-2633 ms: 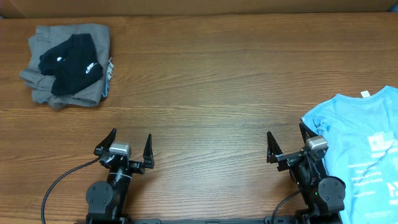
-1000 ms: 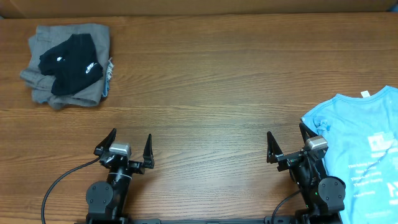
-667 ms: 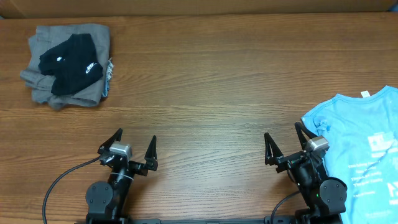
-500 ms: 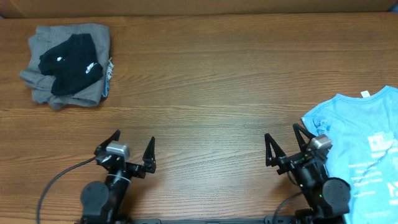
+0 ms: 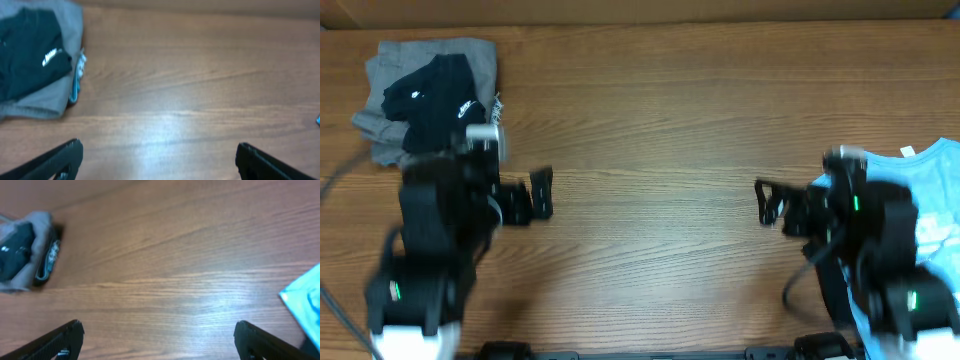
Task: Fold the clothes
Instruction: 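Reach the right gripper to the light-blue T-shirt edge and grasp it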
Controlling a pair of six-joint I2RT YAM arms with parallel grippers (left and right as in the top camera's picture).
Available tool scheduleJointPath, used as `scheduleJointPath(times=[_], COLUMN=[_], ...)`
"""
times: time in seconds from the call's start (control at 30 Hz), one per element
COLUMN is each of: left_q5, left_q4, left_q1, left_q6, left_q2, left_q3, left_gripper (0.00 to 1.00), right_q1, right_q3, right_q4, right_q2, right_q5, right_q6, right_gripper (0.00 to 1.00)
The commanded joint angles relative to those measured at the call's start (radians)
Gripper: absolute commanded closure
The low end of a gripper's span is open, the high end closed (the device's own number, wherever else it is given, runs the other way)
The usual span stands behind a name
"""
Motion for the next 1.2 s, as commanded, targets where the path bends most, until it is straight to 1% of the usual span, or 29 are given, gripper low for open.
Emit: scheduleJointPath(times=[0.0, 0.1, 0.17, 0.2, 0.3, 0.37, 0.47, 0.57, 0.67, 0.8, 0.83, 0.9, 0.97, 1.1, 1.17], left_q5=[-0.006, -0.006, 0.014, 0.042, 0.127, 0.157, 0.177, 0.185, 0.184, 0.184, 0.184, 0.183, 0.177, 0.172, 0.173], left_q4=[-0.095, -0.167, -0.189, -0.191, -0.192, -0.193, -0.196, -0.196, -0.196, -0.195, -0.195, -0.191, -0.186, -0.182, -0.181], left_q1=[0.002, 0.002, 0.002, 0.002, 0.002, 0.002, 0.002, 0.002, 0.002, 0.002, 0.002, 0.002, 0.002, 0.002, 0.002], left_q6=[0.008, 0.012, 0.008, 0.008, 0.008, 0.008, 0.004, -0.003, -0.003, -0.003, -0.003, -0.003, -0.003, -0.003, -0.003], left_q2=[0.186, 0.301, 0.347, 0.364, 0.393, 0.403, 0.407, 0.407, 0.407, 0.407, 0.408, 0.408, 0.408, 0.408, 0.408], left_q3=[0.231, 0.354, 0.393, 0.402, 0.403, 0.403, 0.403, 0.403, 0.403, 0.403, 0.403, 0.403, 0.403, 0.403, 0.403], left_gripper=[0.00, 0.00, 0.00, 0.00, 0.00, 0.00, 0.00, 0.00, 0.00, 0.00, 0.00, 0.00, 0.00, 0.00, 0.00], right_q1=[-0.004, -0.004, -0.006, -0.014, -0.072, -0.136, -0.247, -0.350, -0.416, -0.465, -0.473, -0.486, -0.492, -0.496, -0.497], right_q3=[0.216, 0.347, 0.407, 0.431, 0.473, 0.478, 0.478, 0.478, 0.478, 0.477, 0.476, 0.474, 0.473, 0.473, 0.473], right_q4=[-0.058, -0.116, -0.136, -0.145, -0.149, -0.129, -0.088, -0.053, -0.052, -0.081, -0.076, -0.049, -0.019, 0.071, 0.116], right_q2=[0.208, 0.358, 0.435, 0.467, 0.542, 0.584, 0.653, 0.741, 0.827, 0.933, 0.958, 1.006, 1.042, 1.120, 1.156], right_q5=[-0.007, -0.023, 0.024, 0.051, 0.173, 0.228, 0.237, 0.236, 0.223, 0.204, 0.206, 0.206, 0.211, 0.266, 0.285], right_q6=[-0.041, -0.044, -0.047, -0.032, 0.090, 0.146, 0.191, 0.227, 0.226, 0.225, 0.226, 0.227, 0.227, 0.279, 0.279], right_gripper=[0.00, 0.00, 0.00, 0.00, 0.00, 0.00, 0.00, 0.06, 0.07, 0.08, 0.11, 0.20, 0.25, 0.31, 0.32])
